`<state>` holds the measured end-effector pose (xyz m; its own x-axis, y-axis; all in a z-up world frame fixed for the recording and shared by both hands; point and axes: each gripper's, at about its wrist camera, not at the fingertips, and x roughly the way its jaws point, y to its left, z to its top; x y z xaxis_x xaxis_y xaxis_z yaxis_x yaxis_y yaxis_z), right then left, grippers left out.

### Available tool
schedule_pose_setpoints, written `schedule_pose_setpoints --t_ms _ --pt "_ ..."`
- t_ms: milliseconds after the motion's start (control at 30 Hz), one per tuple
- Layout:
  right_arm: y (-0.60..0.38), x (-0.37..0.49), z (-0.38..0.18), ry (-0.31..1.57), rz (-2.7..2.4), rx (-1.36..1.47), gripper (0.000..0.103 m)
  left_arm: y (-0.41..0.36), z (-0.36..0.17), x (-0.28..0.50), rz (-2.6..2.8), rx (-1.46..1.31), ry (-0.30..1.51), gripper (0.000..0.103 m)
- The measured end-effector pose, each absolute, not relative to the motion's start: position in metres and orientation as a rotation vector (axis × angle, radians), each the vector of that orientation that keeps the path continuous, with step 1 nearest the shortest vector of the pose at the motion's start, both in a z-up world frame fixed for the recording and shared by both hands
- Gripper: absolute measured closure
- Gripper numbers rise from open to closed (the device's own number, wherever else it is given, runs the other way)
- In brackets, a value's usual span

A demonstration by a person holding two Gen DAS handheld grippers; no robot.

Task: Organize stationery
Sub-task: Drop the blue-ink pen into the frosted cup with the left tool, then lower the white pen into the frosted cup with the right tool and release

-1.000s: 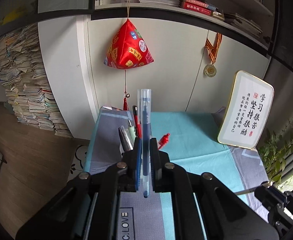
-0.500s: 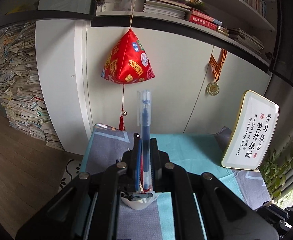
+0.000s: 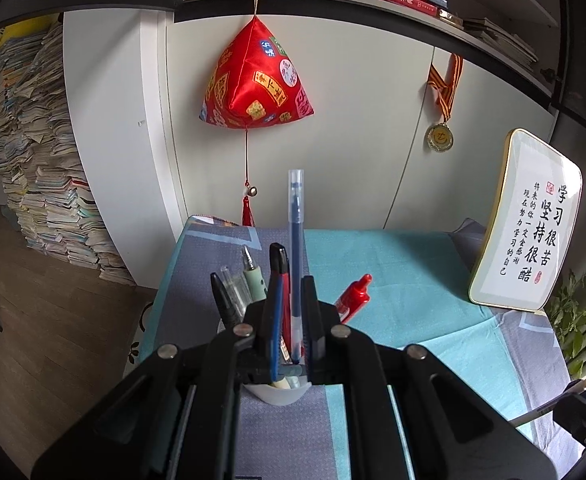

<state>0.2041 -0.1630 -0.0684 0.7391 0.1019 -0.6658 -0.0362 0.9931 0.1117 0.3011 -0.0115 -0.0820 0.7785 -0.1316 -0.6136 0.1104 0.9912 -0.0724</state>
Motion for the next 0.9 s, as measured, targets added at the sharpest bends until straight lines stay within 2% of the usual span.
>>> schedule_pose_setpoints --t_ms 133,200,267,333,500,600,900 --pt "-0.163 0.205 -0.069 0.739 0.074 0.094 0.095 -0.011 -0.083 0.301 -0.118 -0.029 0.674 0.094" --pt "-0.163 0.205 -0.069 0.738 0.070 0.096 0.095 -0.011 -0.082 0.300 -0.110 -0.023 0.673 0.086" --pt "-0.162 0.205 -0.068 0.738 0.071 0.097 0.095 -0.011 -0.078 0.297 -0.103 -0.026 0.662 0.058" --pt "-0.163 0.206 -0.067 0.738 0.076 0.101 0.095 -0.008 -0.073 0.291 -0.094 -0.033 0.628 0.046" --pt "-0.160 0.210 -0.058 0.707 0.083 0.099 0.095 0.000 -0.061 0.275 -0.082 -0.036 0.594 0.042" --pt "-0.153 0.219 -0.048 0.689 0.111 0.099 0.095 0.011 -0.060 0.260 -0.057 -0.032 0.577 0.029" --pt "-0.135 0.249 -0.029 0.616 0.224 0.200 0.095 0.043 -0.082 0.221 -0.029 -0.065 0.626 0.028"
